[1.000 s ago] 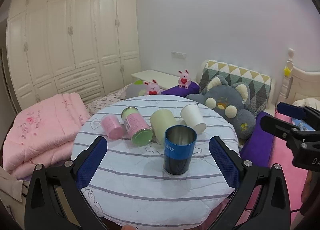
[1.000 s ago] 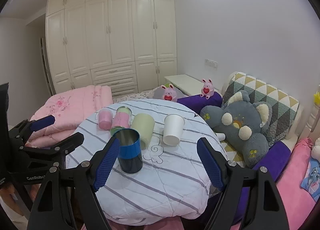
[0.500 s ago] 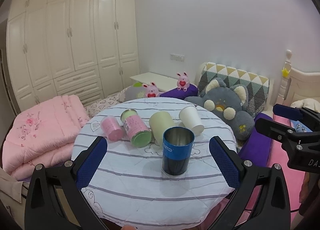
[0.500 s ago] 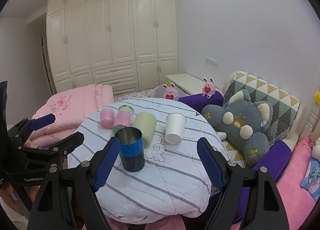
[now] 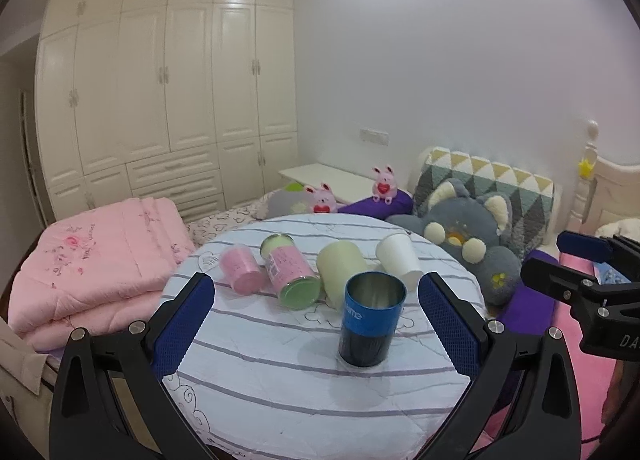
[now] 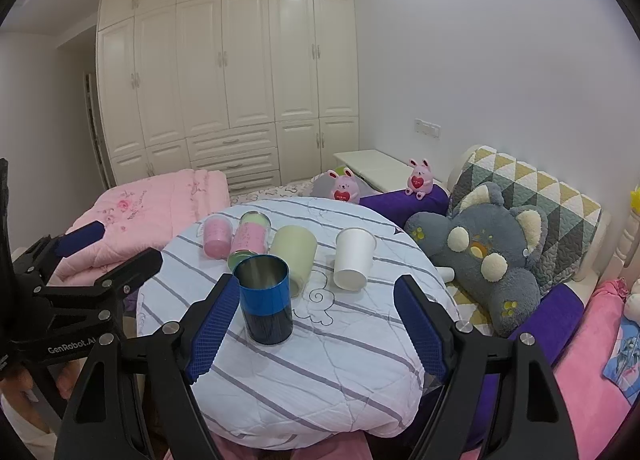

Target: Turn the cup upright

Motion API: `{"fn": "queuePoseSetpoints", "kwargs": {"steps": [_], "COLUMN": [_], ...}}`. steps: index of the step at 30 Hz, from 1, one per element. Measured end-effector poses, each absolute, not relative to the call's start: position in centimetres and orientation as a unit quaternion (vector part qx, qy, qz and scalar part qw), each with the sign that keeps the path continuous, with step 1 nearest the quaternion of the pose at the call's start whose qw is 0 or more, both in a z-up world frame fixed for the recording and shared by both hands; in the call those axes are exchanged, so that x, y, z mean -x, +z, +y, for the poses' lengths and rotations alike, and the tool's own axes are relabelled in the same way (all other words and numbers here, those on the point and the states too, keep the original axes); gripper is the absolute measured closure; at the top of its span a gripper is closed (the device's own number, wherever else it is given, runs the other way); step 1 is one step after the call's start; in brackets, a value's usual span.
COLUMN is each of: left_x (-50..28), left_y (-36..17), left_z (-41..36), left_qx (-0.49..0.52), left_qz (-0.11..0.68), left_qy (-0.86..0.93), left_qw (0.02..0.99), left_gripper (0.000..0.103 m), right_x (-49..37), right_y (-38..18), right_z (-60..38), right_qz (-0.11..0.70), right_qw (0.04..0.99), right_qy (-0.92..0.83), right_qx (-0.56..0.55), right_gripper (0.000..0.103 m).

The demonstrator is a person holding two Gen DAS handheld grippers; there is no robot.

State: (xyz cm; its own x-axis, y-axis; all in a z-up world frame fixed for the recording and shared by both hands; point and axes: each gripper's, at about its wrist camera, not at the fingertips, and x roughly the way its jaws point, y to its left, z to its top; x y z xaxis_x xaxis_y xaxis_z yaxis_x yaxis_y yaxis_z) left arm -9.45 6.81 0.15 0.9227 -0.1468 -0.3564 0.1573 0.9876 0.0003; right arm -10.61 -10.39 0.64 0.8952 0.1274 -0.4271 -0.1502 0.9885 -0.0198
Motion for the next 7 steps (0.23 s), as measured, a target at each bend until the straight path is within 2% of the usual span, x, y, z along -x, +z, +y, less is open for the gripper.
{"fn": "queuePoseSetpoints", "kwargs": {"steps": [7], "left_x": [9.05], "left_y": [0.02], "left_z": [6.95], "left_qx": [-0.019], "left_qz": [0.198], "left_qy": [-0.084], "left_qw": [0.976], "left_gripper": [0.000], "right_x": [10.54], "right_y": [0.51], "right_z": [-10.35], "right_qz": [0.220], "right_qw": [0.972], "right_qy": [0.071], "right_qx": [0.028], "right_gripper": [0.022]}}
